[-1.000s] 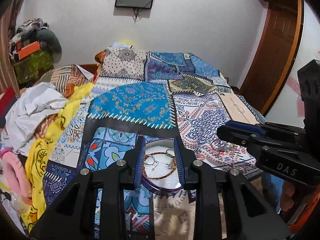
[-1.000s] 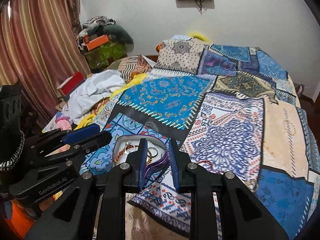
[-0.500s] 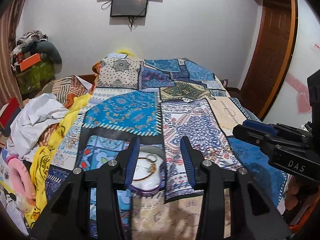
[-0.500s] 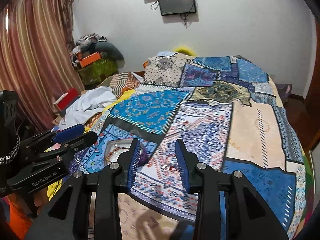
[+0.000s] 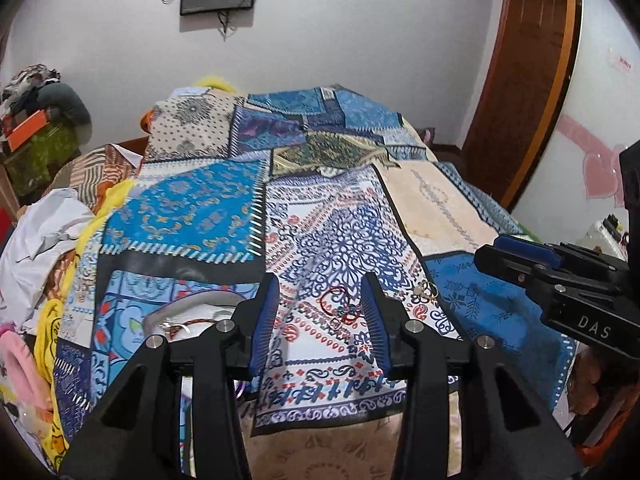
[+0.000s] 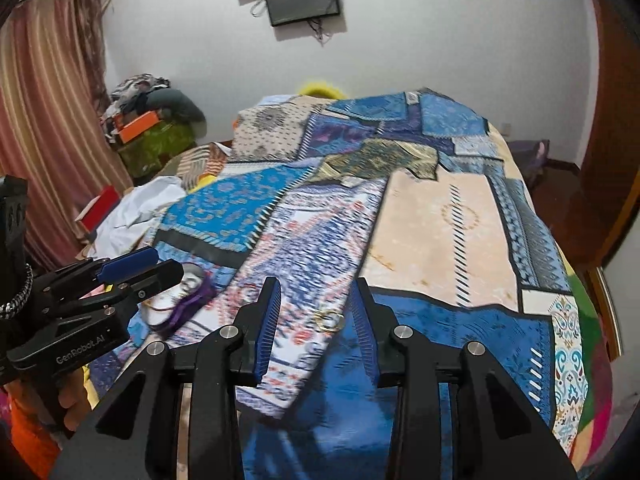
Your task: Organize jewelry
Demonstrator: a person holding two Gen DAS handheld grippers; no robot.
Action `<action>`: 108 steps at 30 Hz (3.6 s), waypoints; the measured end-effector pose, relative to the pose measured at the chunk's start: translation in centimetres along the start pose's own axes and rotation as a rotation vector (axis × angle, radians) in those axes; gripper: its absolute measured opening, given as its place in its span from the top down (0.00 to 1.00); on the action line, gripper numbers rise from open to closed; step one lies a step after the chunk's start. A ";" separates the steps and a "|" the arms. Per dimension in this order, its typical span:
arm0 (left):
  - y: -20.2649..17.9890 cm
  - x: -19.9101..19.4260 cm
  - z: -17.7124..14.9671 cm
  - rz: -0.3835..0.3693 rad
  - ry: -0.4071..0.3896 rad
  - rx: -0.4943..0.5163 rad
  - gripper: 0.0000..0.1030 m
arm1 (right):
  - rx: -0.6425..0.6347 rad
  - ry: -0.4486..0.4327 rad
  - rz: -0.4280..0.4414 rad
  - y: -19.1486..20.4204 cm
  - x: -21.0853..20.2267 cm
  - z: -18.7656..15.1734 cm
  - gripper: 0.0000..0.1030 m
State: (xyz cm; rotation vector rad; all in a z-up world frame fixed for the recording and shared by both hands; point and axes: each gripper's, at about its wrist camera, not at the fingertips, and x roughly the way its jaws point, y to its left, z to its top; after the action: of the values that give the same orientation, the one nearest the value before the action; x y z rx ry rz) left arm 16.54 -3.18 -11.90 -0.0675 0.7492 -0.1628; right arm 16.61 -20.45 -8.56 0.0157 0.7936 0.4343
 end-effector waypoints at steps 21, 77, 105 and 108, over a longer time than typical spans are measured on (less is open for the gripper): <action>-0.5 4.7 -3.1 -0.053 0.135 0.033 0.81 | -0.032 0.128 0.033 -0.7 5.2 -2.1 0.68; 5.5 -6.1 -2.4 0.064 -0.103 -0.058 0.91 | -0.193 -0.031 0.092 8.6 -0.1 0.6 0.83; 10.4 -1.1 -6.2 0.001 0.033 -0.141 0.91 | -0.278 0.129 0.183 14.5 7.5 -0.8 0.83; 10.6 -1.0 -6.2 -0.001 0.033 -0.142 0.91 | -0.280 0.141 0.188 14.7 7.9 -0.8 0.83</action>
State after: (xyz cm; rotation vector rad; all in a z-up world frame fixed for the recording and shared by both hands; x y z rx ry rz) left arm 12.90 7.42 -17.06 -0.2002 0.7934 -0.1114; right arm 15.48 -4.11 -12.00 -0.2039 0.8671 0.7282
